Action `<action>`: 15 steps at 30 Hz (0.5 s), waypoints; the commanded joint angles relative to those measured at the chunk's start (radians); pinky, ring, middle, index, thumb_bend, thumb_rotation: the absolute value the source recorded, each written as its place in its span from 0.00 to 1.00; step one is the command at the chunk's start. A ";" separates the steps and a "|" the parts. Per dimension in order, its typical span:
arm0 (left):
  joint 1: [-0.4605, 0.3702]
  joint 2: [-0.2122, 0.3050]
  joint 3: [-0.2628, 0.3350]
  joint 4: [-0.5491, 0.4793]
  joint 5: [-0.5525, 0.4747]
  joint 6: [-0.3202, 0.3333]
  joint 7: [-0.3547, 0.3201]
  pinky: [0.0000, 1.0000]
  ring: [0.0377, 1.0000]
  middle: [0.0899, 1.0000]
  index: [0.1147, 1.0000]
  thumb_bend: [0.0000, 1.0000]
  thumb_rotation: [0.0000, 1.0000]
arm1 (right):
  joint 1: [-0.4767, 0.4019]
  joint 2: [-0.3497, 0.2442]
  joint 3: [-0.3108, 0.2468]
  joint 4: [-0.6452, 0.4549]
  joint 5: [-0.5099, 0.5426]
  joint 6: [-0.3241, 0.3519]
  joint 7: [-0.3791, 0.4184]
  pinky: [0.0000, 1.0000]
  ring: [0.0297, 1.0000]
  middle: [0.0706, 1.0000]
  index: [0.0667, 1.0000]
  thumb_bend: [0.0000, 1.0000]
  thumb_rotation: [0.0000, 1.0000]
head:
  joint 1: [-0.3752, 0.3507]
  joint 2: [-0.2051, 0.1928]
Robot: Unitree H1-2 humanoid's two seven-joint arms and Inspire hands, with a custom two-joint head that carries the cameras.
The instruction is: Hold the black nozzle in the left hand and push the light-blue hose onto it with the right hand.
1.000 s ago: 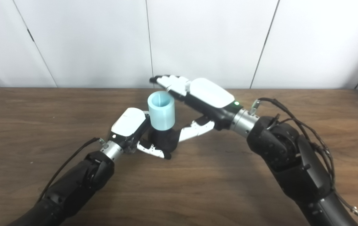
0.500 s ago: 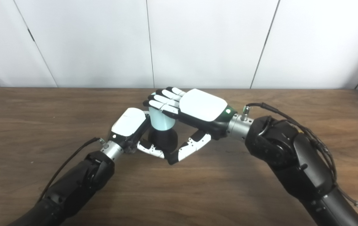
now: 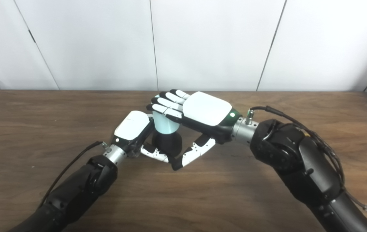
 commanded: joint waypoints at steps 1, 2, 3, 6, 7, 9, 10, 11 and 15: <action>0.121 -0.013 -0.083 0.088 0.025 0.002 -0.168 0.52 0.54 0.44 0.42 0.53 0.00 | 0.031 -0.021 0.018 0.013 -0.007 -0.010 0.035 1.00 1.00 1.00 1.00 0.89 1.00 | 0.000 0.003; 0.122 -0.011 -0.082 0.086 0.024 0.002 -0.169 0.53 0.54 0.44 0.42 0.53 0.00 | 0.039 -0.022 0.018 0.010 -0.007 -0.005 0.034 1.00 1.00 1.00 1.00 0.89 1.00 | 0.000 0.004; 0.122 -0.010 -0.082 0.087 0.024 0.000 -0.167 0.53 0.54 0.44 0.42 0.53 0.00 | 0.051 -0.023 0.017 0.007 -0.009 -0.001 0.030 1.00 1.00 1.00 1.00 0.89 1.00 | 0.000 0.004; 0.122 -0.007 -0.083 0.085 0.026 -0.004 -0.165 0.52 0.54 0.43 0.42 0.53 0.00 | 0.080 -0.021 0.015 0.001 -0.007 0.006 0.014 0.97 1.00 1.00 1.00 0.87 0.99 | -0.001 0.006; 0.122 -0.006 -0.082 0.082 0.024 -0.003 -0.168 0.52 0.54 0.44 0.42 0.53 0.00 | 0.087 -0.019 0.016 0.001 -0.008 0.006 0.007 0.96 1.00 1.00 1.00 0.86 0.99 | -0.002 0.006; 0.124 -0.006 -0.078 0.078 0.018 -0.001 -0.171 0.54 0.55 0.44 0.42 0.53 0.00 | 0.097 -0.014 0.017 0.000 -0.007 0.010 -0.002 0.95 1.00 1.00 1.00 0.86 0.99 | -0.002 0.007; 0.124 -0.006 -0.078 0.077 0.017 0.000 -0.172 0.54 0.56 0.44 0.42 0.53 0.00 | 0.099 -0.011 0.019 -0.001 -0.006 0.013 -0.004 0.95 1.00 1.00 1.00 0.85 0.98 | -0.002 0.007; 0.123 -0.006 -0.078 0.078 0.018 0.001 -0.173 0.54 0.56 0.43 0.42 0.53 0.00 | 0.099 -0.008 0.021 -0.003 -0.006 0.021 -0.002 0.95 1.00 1.00 1.00 0.85 0.98 | -0.003 0.007; 0.120 -0.010 -0.080 0.085 0.019 -0.002 -0.167 0.53 0.56 0.44 0.42 0.53 0.00 | 0.093 0.003 0.027 -0.009 -0.001 0.044 0.012 1.00 1.00 1.00 1.00 0.85 0.98 | -0.007 0.009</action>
